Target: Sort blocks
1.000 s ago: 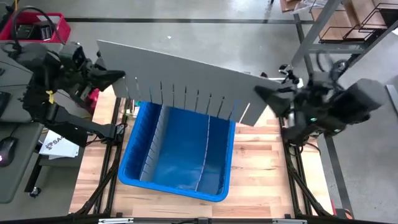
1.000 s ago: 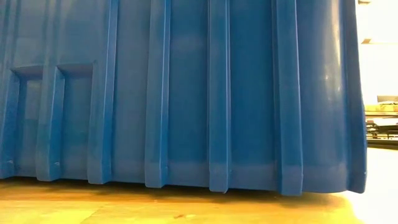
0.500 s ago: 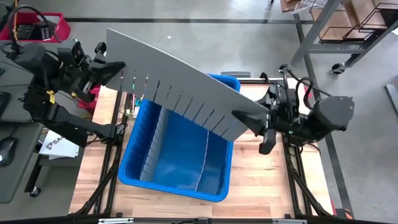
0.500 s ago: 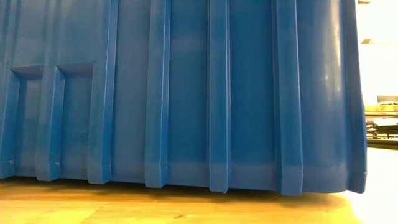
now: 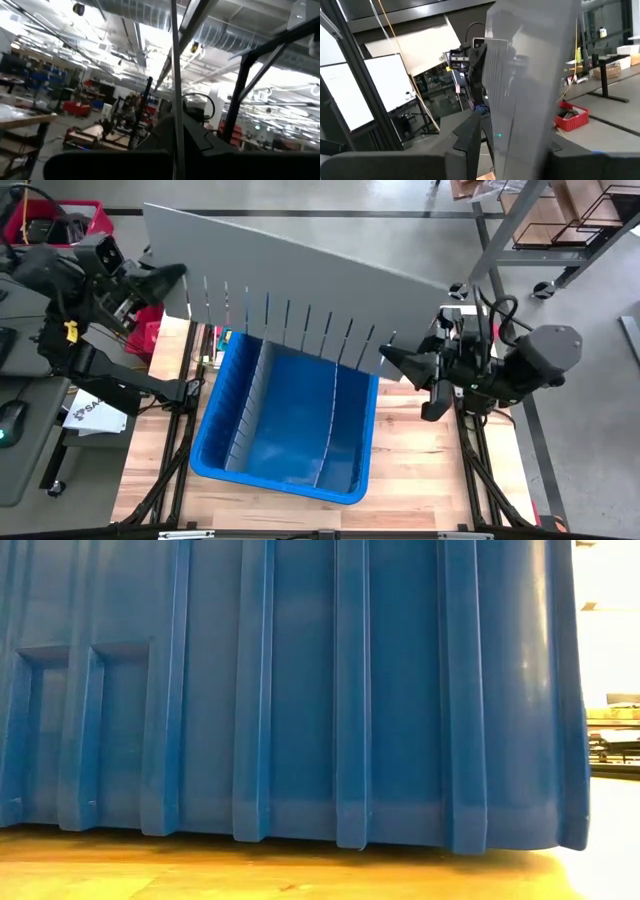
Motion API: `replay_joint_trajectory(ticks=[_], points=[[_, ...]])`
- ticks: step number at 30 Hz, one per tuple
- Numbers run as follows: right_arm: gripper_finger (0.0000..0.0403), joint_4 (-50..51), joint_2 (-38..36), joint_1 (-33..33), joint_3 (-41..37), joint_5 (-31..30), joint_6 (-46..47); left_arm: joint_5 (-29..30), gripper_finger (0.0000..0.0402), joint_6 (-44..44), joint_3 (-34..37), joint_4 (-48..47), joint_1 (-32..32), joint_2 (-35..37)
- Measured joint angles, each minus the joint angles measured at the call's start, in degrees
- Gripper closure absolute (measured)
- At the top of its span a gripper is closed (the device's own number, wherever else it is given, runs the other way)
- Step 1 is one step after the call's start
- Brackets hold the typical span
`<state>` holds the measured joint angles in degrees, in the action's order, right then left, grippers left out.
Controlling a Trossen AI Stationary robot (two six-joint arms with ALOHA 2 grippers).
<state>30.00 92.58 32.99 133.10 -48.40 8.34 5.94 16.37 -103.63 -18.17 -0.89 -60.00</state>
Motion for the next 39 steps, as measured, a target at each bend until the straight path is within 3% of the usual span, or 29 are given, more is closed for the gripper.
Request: replay_joint_trajectory(ticks=[3,7,9,18,23,29,33,36,39], points=[[0.0306,-0.7,0.0,0.0,0.0,0.0,-1.0,-0.5,0.0402,0.5,0.0,-0.9,-1.0,-0.5],[0.0383,0.4,0.1,0.3,0.0,-0.1,-1.5,-1.8,0.0401,-0.4,0.0,-8.2,-1.6,-0.1],[0.0392,2.3,0.5,1.1,0.0,-0.2,-1.1,-2.6,0.0401,-2.9,0.0,-14.3,-1.6,0.7],[0.0401,20.3,2.3,1.9,0.0,7.5,11.5,-21.4,0.0402,-6.8,0.1,-43.0,-2.7,1.6],[0.0402,23.3,5.5,1.1,0.0,12.2,14.9,-20.6,0.0401,-11.3,0.1,-56.6,-4.9,1.2],[0.0402,30.8,11.0,1.2,0.1,19.0,23.1,-20.3,0.0401,-15.9,0.0,-64.3,-5.6,2.0],[0.0402,35.0,14.2,1.0,0.0,21.7,27.4,-16.1,0.0401,-19.3,0.0,-70.6,-5.6,2.1],[0.0402,37.8,15.2,0.8,0.0,23.0,29.4,-15.2,0.0401,-19.6,1.5,-69.7,-5.6,2.6],[0.0403,39.8,15.1,0.9,0.0,24.3,31.7,-19.3,0.0401,-19.4,2.8,-66.0,-5.6,2.8]])
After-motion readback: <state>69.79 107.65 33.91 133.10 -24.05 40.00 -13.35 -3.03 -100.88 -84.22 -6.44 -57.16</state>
